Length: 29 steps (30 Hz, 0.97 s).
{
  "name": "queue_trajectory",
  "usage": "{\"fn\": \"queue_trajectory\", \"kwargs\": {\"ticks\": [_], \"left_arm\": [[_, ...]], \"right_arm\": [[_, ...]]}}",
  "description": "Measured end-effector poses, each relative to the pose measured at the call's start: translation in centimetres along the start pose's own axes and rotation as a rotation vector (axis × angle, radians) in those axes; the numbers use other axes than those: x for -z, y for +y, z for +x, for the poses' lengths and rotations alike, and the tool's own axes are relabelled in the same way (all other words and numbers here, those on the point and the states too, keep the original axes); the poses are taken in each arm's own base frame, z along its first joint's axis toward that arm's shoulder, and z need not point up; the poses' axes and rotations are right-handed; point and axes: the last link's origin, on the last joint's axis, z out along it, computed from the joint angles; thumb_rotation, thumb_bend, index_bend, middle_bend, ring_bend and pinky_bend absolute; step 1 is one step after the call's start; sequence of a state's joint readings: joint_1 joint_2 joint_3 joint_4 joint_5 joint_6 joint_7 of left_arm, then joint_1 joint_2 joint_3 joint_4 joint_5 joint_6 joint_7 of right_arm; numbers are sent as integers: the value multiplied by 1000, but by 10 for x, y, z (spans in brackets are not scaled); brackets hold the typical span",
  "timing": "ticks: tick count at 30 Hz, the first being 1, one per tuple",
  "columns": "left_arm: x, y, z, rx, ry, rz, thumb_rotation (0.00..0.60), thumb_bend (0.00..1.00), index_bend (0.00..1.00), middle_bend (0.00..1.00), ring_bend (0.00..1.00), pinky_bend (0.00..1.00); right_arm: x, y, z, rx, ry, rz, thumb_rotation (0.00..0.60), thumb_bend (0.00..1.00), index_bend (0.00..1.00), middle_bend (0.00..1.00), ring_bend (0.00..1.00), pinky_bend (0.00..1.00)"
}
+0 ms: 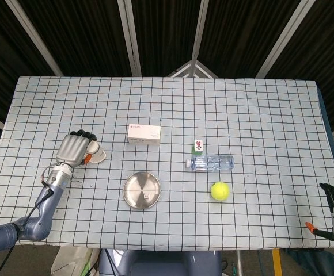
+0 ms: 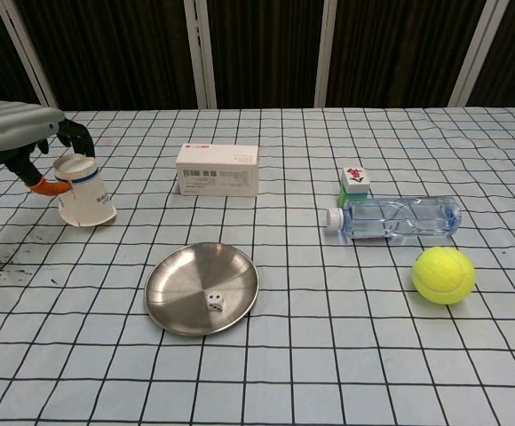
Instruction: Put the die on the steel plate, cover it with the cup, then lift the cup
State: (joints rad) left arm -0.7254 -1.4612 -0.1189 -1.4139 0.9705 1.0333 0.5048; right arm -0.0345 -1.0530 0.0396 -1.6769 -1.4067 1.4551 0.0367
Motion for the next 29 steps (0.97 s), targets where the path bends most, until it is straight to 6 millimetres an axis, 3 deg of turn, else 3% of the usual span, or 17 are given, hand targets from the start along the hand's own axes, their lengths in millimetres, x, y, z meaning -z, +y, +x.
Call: {"fn": "queue_trajectory", "kwargs": {"ticks": [3,6,15,19,24,29], "left_arm": [[3,2,0,-12,-11,-9,600,285,101,17,0,167],[8,3,3,-37,-15,-17,600,229,54,0,0,137],[33,-3,12,-80,-2,-25,600,163,24,0,0,81],[52,-2,16,-46,23,-33,600,180,75,18,0,78],[100,-13,16,9,124,1,600,202,167,65,0,92],[165,-39,-8,93,166,121,600,238,209,78,0,92]], "right_arm": [[0,-1,0,-1,1,1,600,41,108,125,116,45],[1,0,1,-1,1,0,600,42,108,125,116,45],[1,-1,1,1,-5,-1,600,42,108,125,116,42],[1,-1,1,2,-1,-3,600,42,108,125,116,42],[1,-1,1,15,2,2,600,41,108,125,116,42],[2,-4,2,37,15,15,600,41,108,125,116,39]]}}
